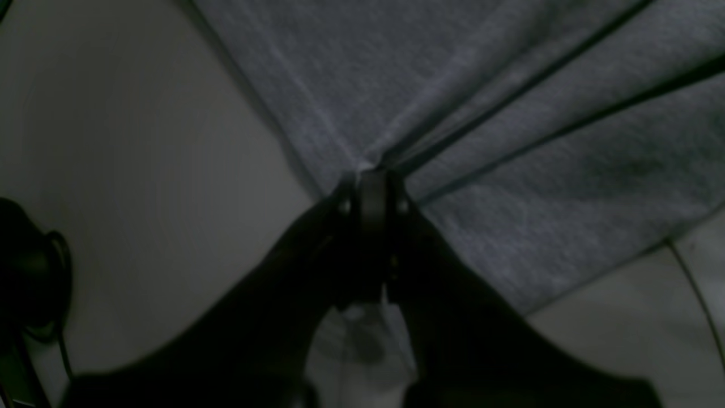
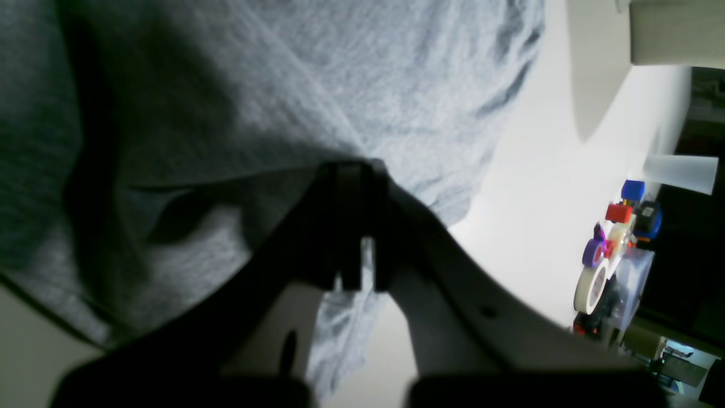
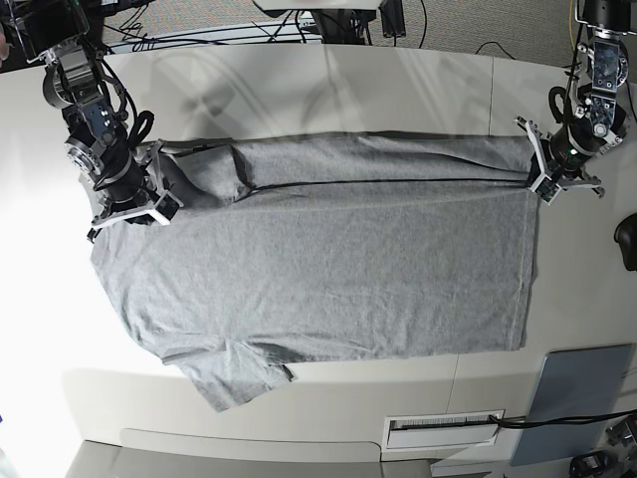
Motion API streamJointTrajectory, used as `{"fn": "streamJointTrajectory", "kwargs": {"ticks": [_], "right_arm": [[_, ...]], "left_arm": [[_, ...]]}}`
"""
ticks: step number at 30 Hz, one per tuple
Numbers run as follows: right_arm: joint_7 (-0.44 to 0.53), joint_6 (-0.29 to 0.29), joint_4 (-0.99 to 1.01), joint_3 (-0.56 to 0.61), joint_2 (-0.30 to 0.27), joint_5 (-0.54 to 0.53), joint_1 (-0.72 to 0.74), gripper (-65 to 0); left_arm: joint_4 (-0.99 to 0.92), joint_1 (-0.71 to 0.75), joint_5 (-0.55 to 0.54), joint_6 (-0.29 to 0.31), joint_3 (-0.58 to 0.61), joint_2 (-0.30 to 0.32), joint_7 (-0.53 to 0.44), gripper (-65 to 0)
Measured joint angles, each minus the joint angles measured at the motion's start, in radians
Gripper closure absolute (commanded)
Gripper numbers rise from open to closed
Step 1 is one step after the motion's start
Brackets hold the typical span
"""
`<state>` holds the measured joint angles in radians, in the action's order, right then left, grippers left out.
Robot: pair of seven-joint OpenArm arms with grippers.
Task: Fold the T-shirt properly
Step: 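Lift the held edge with both grippers and fold it over the shirt, then drag the shirt toward the robot with both grippers, then release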
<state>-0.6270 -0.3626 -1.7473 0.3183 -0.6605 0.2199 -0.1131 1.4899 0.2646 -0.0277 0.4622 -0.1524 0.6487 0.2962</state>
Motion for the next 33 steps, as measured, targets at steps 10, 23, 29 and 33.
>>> {"fn": "streamJointTrajectory", "kwargs": {"ticks": [10,23,29,33], "right_arm": [[-0.002,0.0,0.0,0.0,0.0,0.016,0.0,0.0],[-0.027,0.0,0.0,0.0,0.0,0.015,0.0,0.0],[-0.047,0.0,0.0,0.0,0.0,0.015,0.0,0.0],[-0.055,0.001,0.0,0.0,-0.001,0.017,0.0,-18.0]], "left_arm": [[0.0,-0.009,0.0,-0.002,0.0,0.0,0.0,0.0],[-0.002,-0.074,-0.002,-0.001,0.0,0.0,0.011,0.0],[-0.002,-0.074,-0.027,-0.002,0.0,0.0,0.011,0.0],[-0.002,-0.074,-0.027,-0.004,0.0,0.001,0.012,-23.7]]}}
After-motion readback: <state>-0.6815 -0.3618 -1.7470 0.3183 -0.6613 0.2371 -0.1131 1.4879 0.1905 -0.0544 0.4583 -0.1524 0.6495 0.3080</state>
